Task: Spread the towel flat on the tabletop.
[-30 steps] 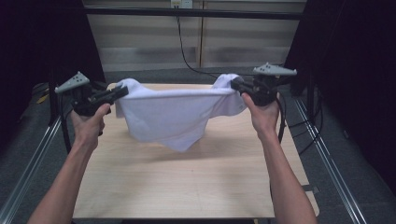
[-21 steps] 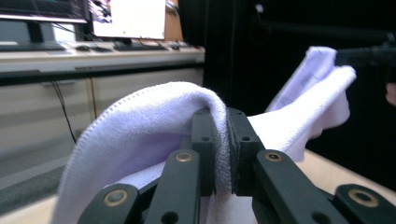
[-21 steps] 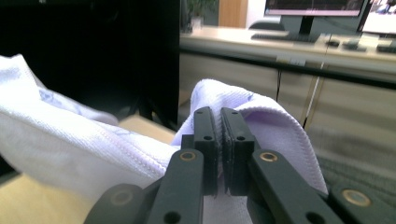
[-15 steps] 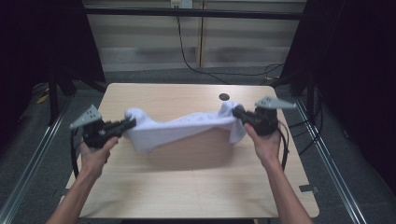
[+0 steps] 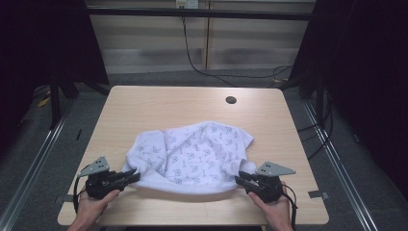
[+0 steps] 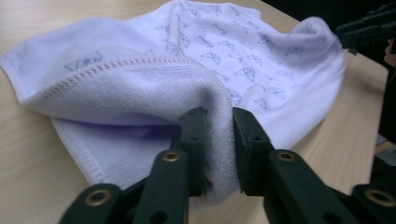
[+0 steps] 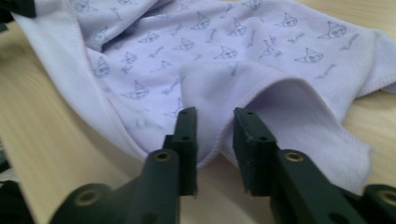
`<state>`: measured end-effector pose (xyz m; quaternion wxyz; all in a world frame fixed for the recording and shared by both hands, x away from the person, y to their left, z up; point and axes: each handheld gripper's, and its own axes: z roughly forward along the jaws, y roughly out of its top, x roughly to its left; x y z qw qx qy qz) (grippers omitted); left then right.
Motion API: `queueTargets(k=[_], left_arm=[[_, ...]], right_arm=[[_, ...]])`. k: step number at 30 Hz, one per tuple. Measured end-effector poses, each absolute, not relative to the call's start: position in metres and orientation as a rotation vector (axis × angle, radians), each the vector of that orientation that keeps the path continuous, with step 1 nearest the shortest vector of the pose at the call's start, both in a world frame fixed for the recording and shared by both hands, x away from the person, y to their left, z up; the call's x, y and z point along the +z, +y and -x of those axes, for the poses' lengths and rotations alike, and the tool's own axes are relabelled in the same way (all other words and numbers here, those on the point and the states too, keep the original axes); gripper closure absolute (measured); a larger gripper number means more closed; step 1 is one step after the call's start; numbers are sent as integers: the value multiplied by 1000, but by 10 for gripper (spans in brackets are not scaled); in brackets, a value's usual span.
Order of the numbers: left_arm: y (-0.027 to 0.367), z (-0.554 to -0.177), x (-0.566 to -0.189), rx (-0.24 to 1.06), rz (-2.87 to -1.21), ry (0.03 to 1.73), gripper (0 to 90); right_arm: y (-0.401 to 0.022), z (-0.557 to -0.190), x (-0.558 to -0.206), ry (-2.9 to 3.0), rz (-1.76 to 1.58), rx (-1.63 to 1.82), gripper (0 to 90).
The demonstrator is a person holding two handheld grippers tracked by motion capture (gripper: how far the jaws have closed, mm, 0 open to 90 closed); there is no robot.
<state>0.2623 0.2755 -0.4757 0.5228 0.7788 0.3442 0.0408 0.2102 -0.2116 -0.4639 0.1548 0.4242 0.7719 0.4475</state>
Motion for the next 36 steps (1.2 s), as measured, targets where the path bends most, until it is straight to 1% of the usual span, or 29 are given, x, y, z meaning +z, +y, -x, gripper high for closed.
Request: queueTargets(k=[1,2,3,5,7,8,10,12,13,14,15,16,17,18,19,21,22,23,24,25,26,29,30,31,34,35,36], left_arm=[[278,-261,-474,97,-1860,823,723],[278,-261,-474,97,-1860,823,707],[282,-261,-472,100,-1853,826,687],[286,-264,-464,115,-1823,832,638],[286,-266,-461,117,-1807,828,626],[285,-268,-457,135,-1809,825,619],[281,-274,-452,147,-1791,822,605],[264,-286,-449,135,-1815,784,606],[264,-286,-449,135,-1815,784,606],[257,-292,-452,114,-1831,778,607],[243,-301,-463,113,-1887,788,609],[237,-306,-471,95,-1918,791,608],[233,-309,-479,95,-1946,809,607],[233,-309,-479,95,-1946,809,607],[231,-310,-486,99,-1981,810,609],[233,-310,-491,92,-1994,810,614],[237,-307,-492,94,-1993,822,632],[238,-306,-493,97,-2006,825,642],[238,-306,-493,97,-2006,825,654],[239,-304,-493,101,-2011,829,654],[240,-302,-494,101,-2014,833,665],[245,-294,-494,110,-2022,850,672],[245,-294,-494,110,-2022,850,673],[248,-292,-494,111,-2024,859,673],[256,-286,-494,118,-2010,889,674],[262,-282,-495,106,-1993,898,674],[265,-281,-495,103,-1985,909,674]], right_arm=[[-214,-205,-463,2202,-1228,1299,667],[-214,-205,-463,2202,-1228,1299,667],[-221,-195,-458,2190,-1248,1308,594],[-227,-190,-454,2174,-1248,1318,575],[-232,-189,-452,2162,-1250,1318,568],[-242,-194,-449,2119,-1281,1328,575],[-247,-200,-449,2111,-1285,1324,580],[-257,-224,-456,2112,-1314,1293,577],[-257,-224,-456,2112,-1314,1293,577],[-262,-244,-467,2126,-1374,1276,550],[-263,-252,-473,2128,-1400,1261,534],[-263,-259,-478,2137,-1425,1247,513],[-263,-265,-484,2157,-1435,1235,491],[-263,-265,-484,2157,-1435,1235,491],[-261,-275,-495,2181,-1477,1196,457],[-260,-277,-498,2191,-1493,1199,462],[-257,-278,-504,2213,-1483,1192,674],[-254,-275,-503,2211,-1450,1170,767],[-254,-275,-503,2211,-1450,1170,767],[-253,-272,-500,2193,-1429,1179,819],[-256,-265,-489,2137,-1394,1254,885],[-260,-254,-472,2082,-1350,1305,890],[-260,-254,-472,2082,-1350,1305,890],[-265,-244,-462,2061,-1306,1351,889],[-268,-234,-455,2068,-1258,1386,889],[-270,-218,-453,2098,-1226,1390,886],[-270,-212,-454,2112,-1214,1389,883]])
